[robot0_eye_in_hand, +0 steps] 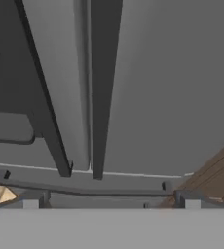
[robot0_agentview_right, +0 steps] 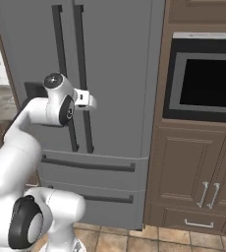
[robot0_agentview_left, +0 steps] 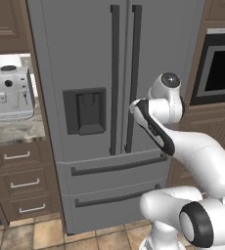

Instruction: Gather the broccoli and onion from the fridge and place them on a tray on the dining counter. Then gather the chicken drumsticks from the fridge and place them on the other tray.

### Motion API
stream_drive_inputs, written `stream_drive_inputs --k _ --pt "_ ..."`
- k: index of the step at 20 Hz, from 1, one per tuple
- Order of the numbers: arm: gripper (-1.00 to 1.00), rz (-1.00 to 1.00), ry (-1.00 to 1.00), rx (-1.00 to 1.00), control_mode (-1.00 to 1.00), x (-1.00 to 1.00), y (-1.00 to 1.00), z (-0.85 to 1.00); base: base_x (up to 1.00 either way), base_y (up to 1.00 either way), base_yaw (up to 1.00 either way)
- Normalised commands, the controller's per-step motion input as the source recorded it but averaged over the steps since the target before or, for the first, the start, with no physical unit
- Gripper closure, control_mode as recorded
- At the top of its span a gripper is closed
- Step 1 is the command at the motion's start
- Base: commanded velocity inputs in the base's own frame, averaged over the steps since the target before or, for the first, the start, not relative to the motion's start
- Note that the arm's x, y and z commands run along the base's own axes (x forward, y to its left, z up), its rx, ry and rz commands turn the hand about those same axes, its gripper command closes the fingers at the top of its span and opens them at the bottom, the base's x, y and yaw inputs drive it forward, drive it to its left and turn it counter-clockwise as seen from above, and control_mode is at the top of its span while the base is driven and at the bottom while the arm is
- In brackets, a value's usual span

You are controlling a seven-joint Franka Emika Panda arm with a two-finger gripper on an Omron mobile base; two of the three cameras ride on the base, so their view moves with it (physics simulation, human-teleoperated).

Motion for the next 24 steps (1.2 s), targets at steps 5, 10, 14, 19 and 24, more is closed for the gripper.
stream_drive_inputs --k 5,10,14,19,24 --pt "-1.0 -0.01 -0.16 0.01 -1.0 0.34 0.1 0.35 0.0 0.0 0.0" --pt "-1.0 -0.01 -0.01 0.08 -1.0 0.23 0.0 0.57 0.0 0.0 0.0" --pt "-1.0 0.0 0.0 0.09 -1.0 0.31 0.04 0.21 0.0 0.0 0.0" --pt "-1.0 0.0 -0.02 0.0 -1.0 0.48 0.14 -0.02 0.0 0.0 0.0" --pt "-1.0 0.0 0.0 0.0 -1.0 0.52 -0.02 -0.02 0.0 0.0 0.0"
